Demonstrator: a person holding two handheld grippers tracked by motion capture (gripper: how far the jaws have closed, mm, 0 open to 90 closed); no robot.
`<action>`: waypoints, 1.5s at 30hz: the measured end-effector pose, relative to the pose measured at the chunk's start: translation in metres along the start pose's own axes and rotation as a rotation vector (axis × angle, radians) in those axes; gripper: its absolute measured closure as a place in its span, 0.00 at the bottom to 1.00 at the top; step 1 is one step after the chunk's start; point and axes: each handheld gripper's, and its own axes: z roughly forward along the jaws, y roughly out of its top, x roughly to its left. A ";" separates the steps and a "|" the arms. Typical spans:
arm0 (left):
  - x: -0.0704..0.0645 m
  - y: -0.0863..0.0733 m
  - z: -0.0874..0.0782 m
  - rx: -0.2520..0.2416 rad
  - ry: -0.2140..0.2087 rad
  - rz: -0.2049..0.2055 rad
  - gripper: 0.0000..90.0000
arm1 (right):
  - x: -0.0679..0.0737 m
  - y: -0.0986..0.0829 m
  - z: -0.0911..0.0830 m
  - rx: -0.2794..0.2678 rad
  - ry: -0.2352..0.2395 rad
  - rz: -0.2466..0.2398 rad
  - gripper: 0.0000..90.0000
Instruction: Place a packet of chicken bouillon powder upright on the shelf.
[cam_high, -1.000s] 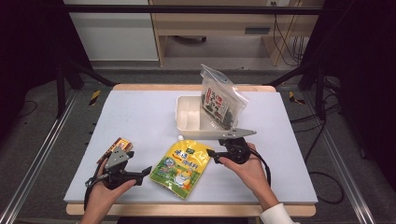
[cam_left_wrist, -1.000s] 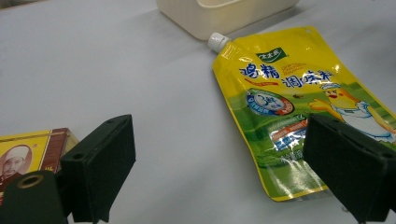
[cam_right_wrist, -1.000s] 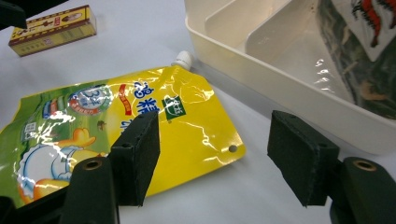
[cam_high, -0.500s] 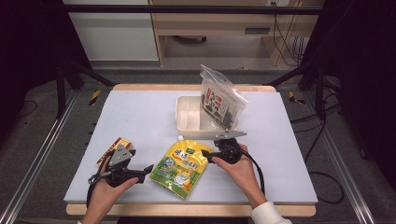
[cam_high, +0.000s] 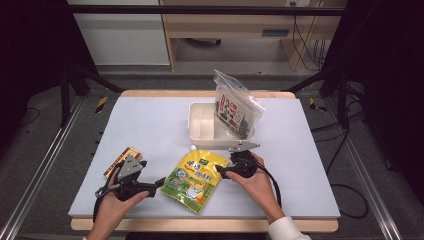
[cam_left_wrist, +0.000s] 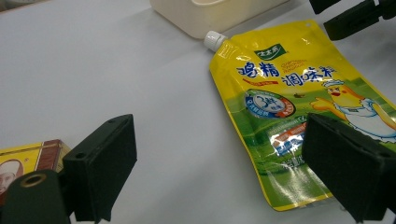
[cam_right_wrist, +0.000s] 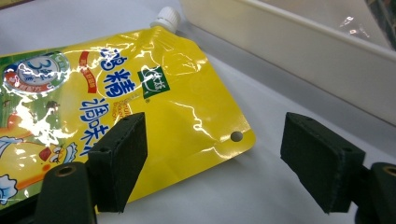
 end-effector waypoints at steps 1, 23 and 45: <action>0.000 0.000 0.000 -0.003 0.001 -0.002 0.11 | 0.000 0.000 0.000 0.003 0.001 0.000 0.24; 0.002 0.000 -0.001 -0.001 -0.001 -0.001 0.11 | 0.001 -0.002 0.016 0.080 0.060 0.004 0.22; 0.001 0.001 0.001 0.002 -0.001 0.003 0.11 | 0.013 0.013 -0.002 -0.061 0.064 0.058 0.41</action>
